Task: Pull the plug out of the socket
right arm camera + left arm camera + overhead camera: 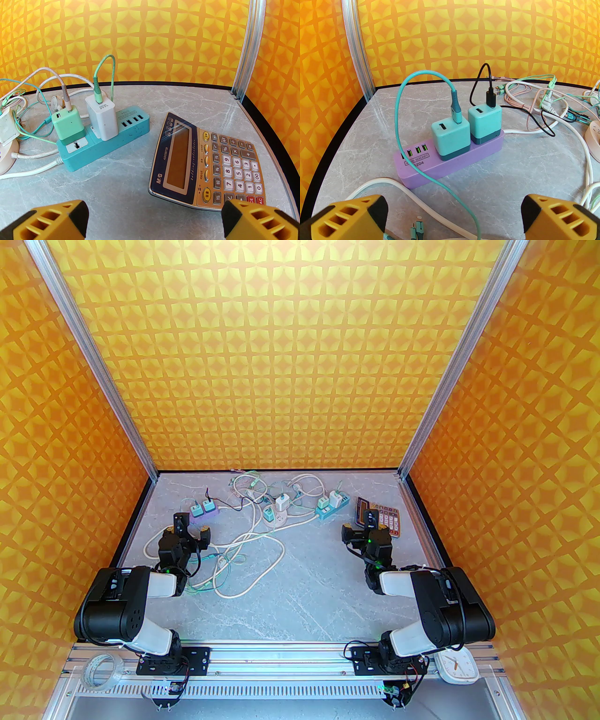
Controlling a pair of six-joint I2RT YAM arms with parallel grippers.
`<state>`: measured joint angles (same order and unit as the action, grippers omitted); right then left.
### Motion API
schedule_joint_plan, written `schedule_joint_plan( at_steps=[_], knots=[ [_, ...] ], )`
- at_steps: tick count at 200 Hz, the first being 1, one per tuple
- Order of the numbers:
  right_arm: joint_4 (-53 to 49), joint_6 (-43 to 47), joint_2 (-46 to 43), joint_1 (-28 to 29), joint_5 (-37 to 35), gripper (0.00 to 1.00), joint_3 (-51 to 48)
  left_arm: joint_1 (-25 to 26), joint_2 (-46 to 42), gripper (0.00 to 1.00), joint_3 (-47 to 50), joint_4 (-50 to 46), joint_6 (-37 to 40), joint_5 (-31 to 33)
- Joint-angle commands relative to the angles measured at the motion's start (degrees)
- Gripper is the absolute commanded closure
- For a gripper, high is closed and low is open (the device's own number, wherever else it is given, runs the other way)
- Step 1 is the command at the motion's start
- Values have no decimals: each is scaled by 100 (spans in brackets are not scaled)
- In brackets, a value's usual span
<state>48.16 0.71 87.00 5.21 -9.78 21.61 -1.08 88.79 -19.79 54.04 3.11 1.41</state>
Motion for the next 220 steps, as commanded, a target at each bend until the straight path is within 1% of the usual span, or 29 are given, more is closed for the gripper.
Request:
schedule_joint_plan(
  at_steps=[1,199,209,220],
  knots=[
    [-105,70,-25,-3,108,1,107,13,-16,1,-60,-42,73,-115],
    [-101,70,-22,-3,108,2,109,-86,-58,1,-180,-268,-49,-115],
    [-87,77,-30,-3,108,2,99,-85,-266,1,-256,-566,-52,-115],
    [-19,109,-102,-3,116,2,45,-85,-602,1,-479,-1216,-90,-20]
  ],
)
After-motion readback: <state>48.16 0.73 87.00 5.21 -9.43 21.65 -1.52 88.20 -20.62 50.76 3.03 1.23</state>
